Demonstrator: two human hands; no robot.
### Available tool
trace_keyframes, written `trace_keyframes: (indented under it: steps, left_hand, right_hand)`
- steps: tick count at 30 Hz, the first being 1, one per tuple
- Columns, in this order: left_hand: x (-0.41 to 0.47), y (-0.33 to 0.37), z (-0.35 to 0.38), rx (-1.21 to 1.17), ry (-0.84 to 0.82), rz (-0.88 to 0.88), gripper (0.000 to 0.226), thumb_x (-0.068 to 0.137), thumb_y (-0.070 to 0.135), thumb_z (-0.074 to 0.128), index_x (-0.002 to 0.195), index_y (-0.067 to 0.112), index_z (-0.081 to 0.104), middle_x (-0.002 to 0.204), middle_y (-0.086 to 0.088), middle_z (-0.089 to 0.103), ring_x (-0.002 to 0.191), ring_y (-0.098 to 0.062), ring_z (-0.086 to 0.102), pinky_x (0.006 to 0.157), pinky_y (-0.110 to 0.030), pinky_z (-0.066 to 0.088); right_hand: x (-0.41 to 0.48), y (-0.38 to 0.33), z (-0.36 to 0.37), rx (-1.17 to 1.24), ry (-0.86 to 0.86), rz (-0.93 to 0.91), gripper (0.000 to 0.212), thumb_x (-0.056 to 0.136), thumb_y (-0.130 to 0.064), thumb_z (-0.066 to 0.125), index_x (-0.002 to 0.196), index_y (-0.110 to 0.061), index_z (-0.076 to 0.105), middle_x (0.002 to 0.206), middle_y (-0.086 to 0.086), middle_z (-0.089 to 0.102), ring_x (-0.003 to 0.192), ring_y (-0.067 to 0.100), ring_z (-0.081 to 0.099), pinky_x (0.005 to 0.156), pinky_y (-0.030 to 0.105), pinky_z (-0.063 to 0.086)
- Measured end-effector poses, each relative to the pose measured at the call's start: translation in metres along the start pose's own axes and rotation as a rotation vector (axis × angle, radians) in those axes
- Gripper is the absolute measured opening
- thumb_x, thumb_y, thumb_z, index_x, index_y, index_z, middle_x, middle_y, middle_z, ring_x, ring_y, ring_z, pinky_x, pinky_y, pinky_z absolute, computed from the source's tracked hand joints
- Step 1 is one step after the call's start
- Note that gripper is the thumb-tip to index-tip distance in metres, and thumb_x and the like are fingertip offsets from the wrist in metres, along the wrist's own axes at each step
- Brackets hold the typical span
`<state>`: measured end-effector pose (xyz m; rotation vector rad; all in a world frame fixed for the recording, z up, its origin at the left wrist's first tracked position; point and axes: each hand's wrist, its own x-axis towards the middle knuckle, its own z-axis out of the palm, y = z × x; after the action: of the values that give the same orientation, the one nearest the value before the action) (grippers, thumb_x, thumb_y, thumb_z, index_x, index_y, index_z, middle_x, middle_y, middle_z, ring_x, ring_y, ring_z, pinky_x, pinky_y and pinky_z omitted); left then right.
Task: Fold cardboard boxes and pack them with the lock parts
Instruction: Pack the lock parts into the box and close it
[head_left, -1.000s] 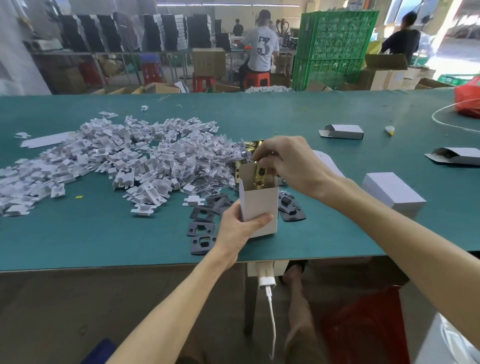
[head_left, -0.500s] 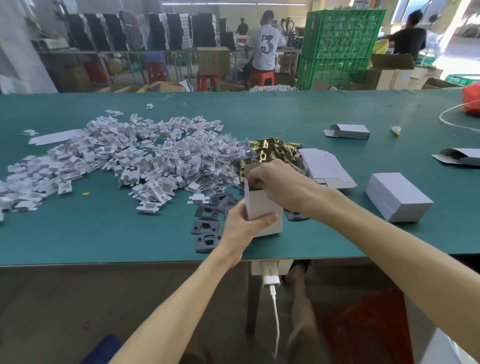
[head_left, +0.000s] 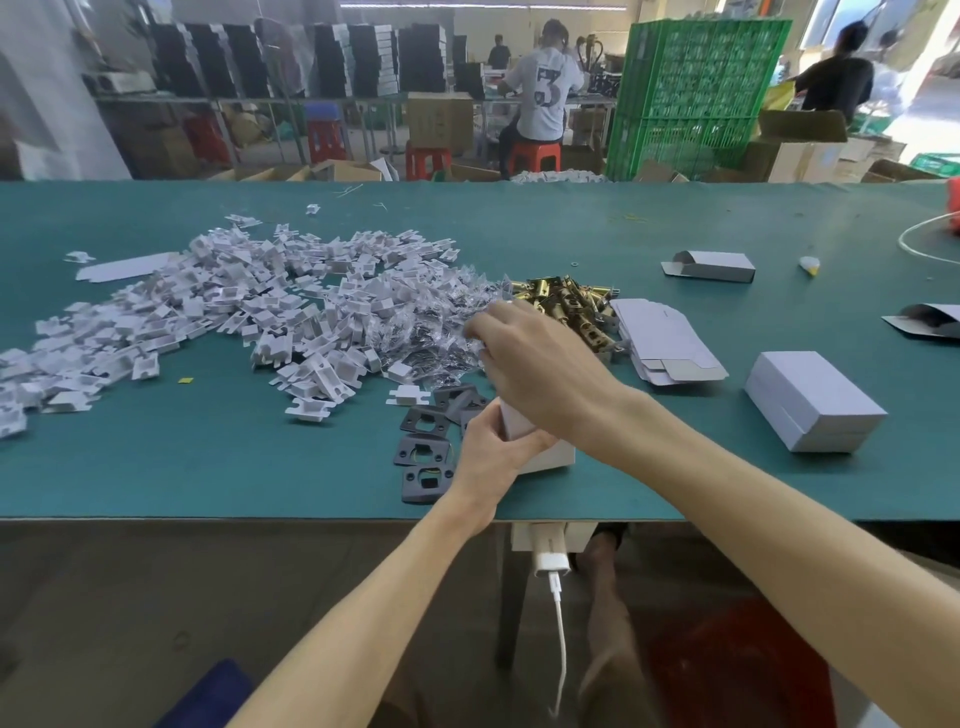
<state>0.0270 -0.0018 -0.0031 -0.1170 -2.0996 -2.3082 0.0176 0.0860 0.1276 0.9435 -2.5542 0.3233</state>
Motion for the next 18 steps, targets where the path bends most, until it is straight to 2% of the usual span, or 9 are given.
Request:
trace_keyframes:
  steps: [2,5,7,8,10,12,15,18]
  left_hand:
    - [0.0,-0.002,0.0,0.032,0.014,0.007,0.02,0.079,0.016,0.084,0.092,0.02,0.069,0.083,0.016,0.071,0.08,0.002,0.061,0.069,-0.014,0.046]
    - [-0.003,-0.007,-0.001,0.067,0.054,-0.029,0.028,0.086,0.015,0.078,0.099,0.032,0.06,0.093,0.017,0.068,0.086,0.001,0.059,0.068,-0.011,0.047]
    - [-0.004,-0.009,-0.001,0.046,0.054,-0.1,0.027,0.089,0.024,0.077,0.109,0.031,0.06,0.105,0.009,0.067,0.1,-0.011,0.061,0.077,-0.021,0.052]
    - [-0.004,-0.008,-0.001,-0.009,0.039,-0.126,0.026,0.09,0.023,0.079,0.109,0.033,0.065,0.104,0.009,0.071,0.105,-0.015,0.064,0.08,-0.024,0.056]
    - [-0.007,-0.001,-0.001,-0.107,-0.03,-0.115,0.034,0.086,0.014,0.084,0.103,0.041,0.071,0.093,0.019,0.076,0.097,-0.004,0.07,0.072,-0.015,0.056]
    - [-0.008,0.001,-0.001,-0.141,-0.066,-0.098,0.047,0.081,0.01,0.086,0.117,0.031,0.064,0.102,0.012,0.078,0.095,-0.005,0.072,0.072,-0.015,0.056]
    - [-0.009,0.003,-0.003,-0.145,-0.085,-0.101,0.051,0.084,0.004,0.083,0.127,0.015,0.057,0.116,-0.001,0.073,0.098,-0.009,0.072,0.077,-0.023,0.058]
    - [-0.008,0.001,-0.003,-0.102,-0.087,-0.09,0.046,0.09,0.0,0.075,0.13,0.012,0.056,0.115,0.0,0.073,0.097,-0.006,0.072,0.08,-0.023,0.059]
  right_hand:
    - [0.007,-0.011,0.012,0.015,-0.038,-0.027,0.023,0.099,0.0,0.053,0.118,-0.007,0.063,0.114,0.006,0.064,0.104,0.022,0.059,0.087,0.034,0.055]
    - [0.018,-0.027,0.036,-0.001,-0.151,-0.038,0.017,0.094,0.008,0.054,0.103,-0.005,0.061,0.098,0.004,0.058,0.087,0.022,0.057,0.076,0.037,0.055]
    - [0.025,-0.036,0.052,-0.069,-0.224,-0.046,0.018,0.09,0.009,0.058,0.098,-0.007,0.059,0.095,0.004,0.051,0.084,0.022,0.05,0.07,0.036,0.045]
    - [0.029,-0.04,0.059,-0.102,-0.253,-0.05,0.019,0.089,0.009,0.059,0.099,-0.007,0.06,0.096,0.005,0.048,0.086,0.023,0.047,0.069,0.036,0.04]
    - [0.037,-0.048,0.07,-0.134,-0.311,-0.041,0.019,0.088,0.01,0.057,0.096,-0.007,0.058,0.092,0.007,0.042,0.088,0.028,0.046,0.069,0.038,0.035]
    - [0.043,-0.052,0.079,-0.137,-0.401,-0.013,0.02,0.087,0.012,0.053,0.089,-0.008,0.051,0.087,0.008,0.043,0.092,0.033,0.055,0.066,0.039,0.035]
    - [0.048,-0.051,0.093,-0.125,-0.47,0.053,0.025,0.088,0.013,0.051,0.108,-0.001,0.058,0.107,0.016,0.056,0.106,0.037,0.056,0.069,0.041,0.039]
    - [0.048,-0.048,0.101,-0.096,-0.461,0.106,0.028,0.092,0.01,0.05,0.117,0.0,0.057,0.118,0.019,0.054,0.114,0.037,0.051,0.074,0.042,0.038]
